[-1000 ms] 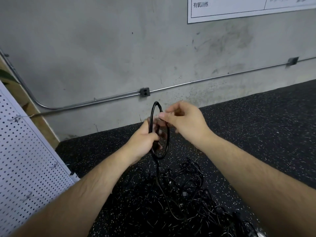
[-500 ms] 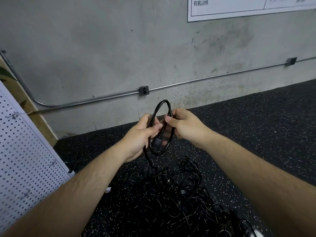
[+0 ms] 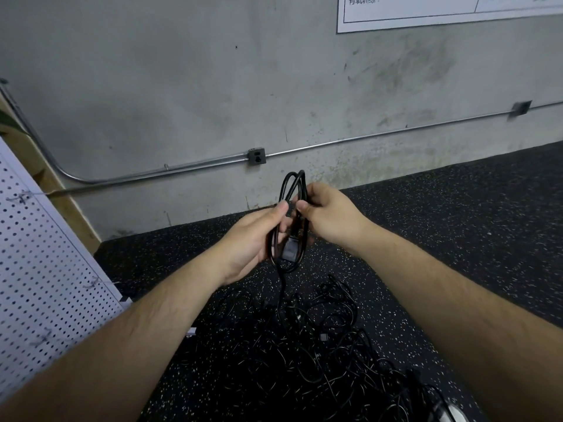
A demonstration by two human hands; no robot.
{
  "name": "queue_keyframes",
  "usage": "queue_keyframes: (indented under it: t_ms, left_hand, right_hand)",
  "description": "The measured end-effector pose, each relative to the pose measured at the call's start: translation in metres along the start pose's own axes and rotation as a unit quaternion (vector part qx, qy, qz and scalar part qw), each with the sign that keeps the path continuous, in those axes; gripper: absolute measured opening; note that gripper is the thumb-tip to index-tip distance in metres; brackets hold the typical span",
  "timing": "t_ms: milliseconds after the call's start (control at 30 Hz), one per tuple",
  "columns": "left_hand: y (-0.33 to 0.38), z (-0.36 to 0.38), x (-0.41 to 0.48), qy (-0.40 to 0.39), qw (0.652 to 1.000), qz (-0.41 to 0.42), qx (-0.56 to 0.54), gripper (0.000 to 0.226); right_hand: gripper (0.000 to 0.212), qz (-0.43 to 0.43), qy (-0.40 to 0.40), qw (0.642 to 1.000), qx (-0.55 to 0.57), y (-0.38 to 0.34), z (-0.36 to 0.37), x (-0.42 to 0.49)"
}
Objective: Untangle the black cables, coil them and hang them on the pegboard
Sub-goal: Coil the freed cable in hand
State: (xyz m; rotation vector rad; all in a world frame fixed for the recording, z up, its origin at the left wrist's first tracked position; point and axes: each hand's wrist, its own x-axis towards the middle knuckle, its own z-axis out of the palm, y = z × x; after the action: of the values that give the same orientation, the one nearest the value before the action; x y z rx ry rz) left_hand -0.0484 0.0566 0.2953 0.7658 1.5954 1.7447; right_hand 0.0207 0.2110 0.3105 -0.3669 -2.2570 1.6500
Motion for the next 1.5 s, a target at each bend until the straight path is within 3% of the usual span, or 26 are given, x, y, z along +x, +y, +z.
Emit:
queue_keyframes:
  t_ms: [133, 333, 433, 500, 567, 600, 700, 767, 833, 900, 1000, 1067, 1133, 1233, 1333, 1500]
  left_hand:
    - [-0.003, 0.001, -0.001, -0.002, 1.0, -0.009, -0.003, 0.039]
    - [-0.006, 0.006, -0.004, -0.026, 0.996, 0.002, 0.083, 0.03]
    - [-0.005, 0.007, -0.003, -0.014, 0.998, 0.004, 0.056, 0.035]
    - [0.002, 0.002, -0.002, 0.022, 0.999, 0.021, 0.03, 0.026]
    - [0.011, -0.006, -0.003, 0.052, 0.998, 0.04, 0.001, 0.025]
    - [0.015, -0.012, -0.003, 0.059, 0.997, 0.049, -0.016, 0.028]
    - [0.024, -0.023, -0.007, 0.064, 0.995, 0.063, -0.052, 0.032]
    - [0.027, -0.029, -0.01, 0.064, 0.994, 0.059, -0.072, 0.035]
    - [0.03, -0.036, -0.012, 0.053, 0.994, 0.05, -0.079, 0.034]
    - [0.032, -0.045, -0.015, 0.036, 0.996, 0.035, -0.078, 0.031]
    - [0.03, -0.054, -0.018, 0.019, 0.999, 0.02, -0.027, 0.029]
    - [0.026, -0.056, -0.02, 0.017, 0.998, 0.016, 0.051, 0.027]
    - [0.023, -0.056, -0.021, 0.011, 0.994, 0.011, 0.104, 0.027]
    - [0.021, -0.054, -0.02, 0.001, 0.989, 0.0, 0.145, 0.029]
    - [0.02, -0.049, -0.019, -0.005, 0.985, -0.003, 0.171, 0.03]
    - [0.011, -0.043, -0.013, 0.0, 0.962, -0.009, 0.274, 0.035]
  right_hand:
    - [0.008, 0.005, 0.01, 0.998, 0.064, -0.002, 0.0, -0.002]
    - [0.011, 0.021, 0.047, 0.996, 0.07, -0.001, 0.006, -0.003]
    - [0.009, 0.009, 0.047, 0.99, 0.131, -0.002, 0.003, -0.005]
    - [0.019, 0.021, 0.047, 0.985, 0.164, 0.005, 0.004, -0.003]
    - [0.032, 0.056, -0.032, 0.986, 0.154, 0.021, 0.008, -0.005]
    - [0.04, 0.066, -0.114, 0.984, 0.118, 0.032, 0.012, -0.009]
    - [0.043, 0.052, -0.339, 0.938, -0.041, 0.057, 0.028, -0.023]
    - [0.023, 0.045, -0.369, 0.924, -0.094, 0.066, 0.033, -0.029]
    - [0.025, 0.058, -0.376, 0.907, -0.181, 0.07, 0.031, -0.032]
    - [0.041, 0.081, -0.359, 0.89, -0.27, 0.076, 0.022, -0.032]
    - [0.044, 0.106, -0.286, 0.912, -0.275, 0.08, 0.0, -0.022]
    - [0.028, 0.118, -0.229, 0.944, -0.205, 0.074, -0.015, -0.014]
    - [0.029, 0.13, -0.177, 0.973, -0.075, 0.067, -0.027, -0.005]
    - [0.018, 0.166, -0.183, 0.961, 0.127, 0.05, -0.039, 0.003]
    - [0.026, 0.173, -0.167, 0.964, 0.116, 0.039, -0.045, 0.01]
    - [0.021, 0.148, -0.057, 0.987, 0.038, 0.021, -0.038, 0.011]
